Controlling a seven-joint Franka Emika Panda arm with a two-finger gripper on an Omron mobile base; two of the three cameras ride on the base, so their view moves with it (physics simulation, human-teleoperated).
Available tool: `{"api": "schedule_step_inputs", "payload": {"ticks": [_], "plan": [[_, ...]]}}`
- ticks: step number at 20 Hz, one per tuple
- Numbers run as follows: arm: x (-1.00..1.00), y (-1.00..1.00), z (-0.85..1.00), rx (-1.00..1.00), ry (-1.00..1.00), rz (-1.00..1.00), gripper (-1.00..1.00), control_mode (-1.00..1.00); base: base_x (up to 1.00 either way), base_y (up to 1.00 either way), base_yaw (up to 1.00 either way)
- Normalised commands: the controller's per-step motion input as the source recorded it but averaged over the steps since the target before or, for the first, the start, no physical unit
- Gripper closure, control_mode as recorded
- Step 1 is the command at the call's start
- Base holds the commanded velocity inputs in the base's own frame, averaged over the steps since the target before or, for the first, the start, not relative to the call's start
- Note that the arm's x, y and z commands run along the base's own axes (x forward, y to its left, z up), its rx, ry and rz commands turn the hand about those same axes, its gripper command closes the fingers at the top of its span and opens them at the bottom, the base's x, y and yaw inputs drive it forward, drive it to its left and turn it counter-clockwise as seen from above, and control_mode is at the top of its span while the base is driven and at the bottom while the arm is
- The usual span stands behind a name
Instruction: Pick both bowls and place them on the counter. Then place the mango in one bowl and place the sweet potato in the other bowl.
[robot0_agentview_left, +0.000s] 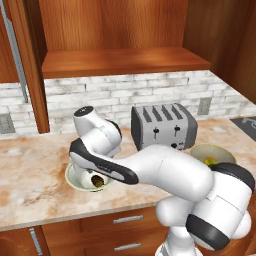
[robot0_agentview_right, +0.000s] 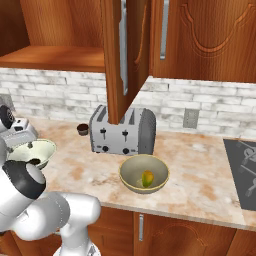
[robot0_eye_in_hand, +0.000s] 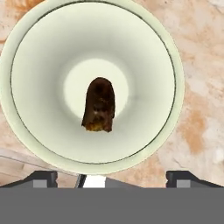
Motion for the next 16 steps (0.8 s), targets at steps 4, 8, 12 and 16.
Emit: {"api": "schedule_step_inputs", "payload": {"ticks": [4, 8, 12, 16], "plan": [[-0.38, -0.07, 0.09, 0.0, -0.02, 0.0, -1.0, -1.0, 0.0, 0.0, 0.0], [-0.41, -0.17, 0.0, 0.0, -0.02, 0.0, -1.0, -1.0, 0.0, 0.0, 0.0], [-0.4, -0.2, 0.0, 0.0, -0.01, 0.0, -1.0, -1.0, 0.0, 0.0, 0.0], [-0.24, -0.19, -0.05, 0.0, 0.0, 0.0, -1.0, -1.0, 0.0, 0.0, 0.0]]}}
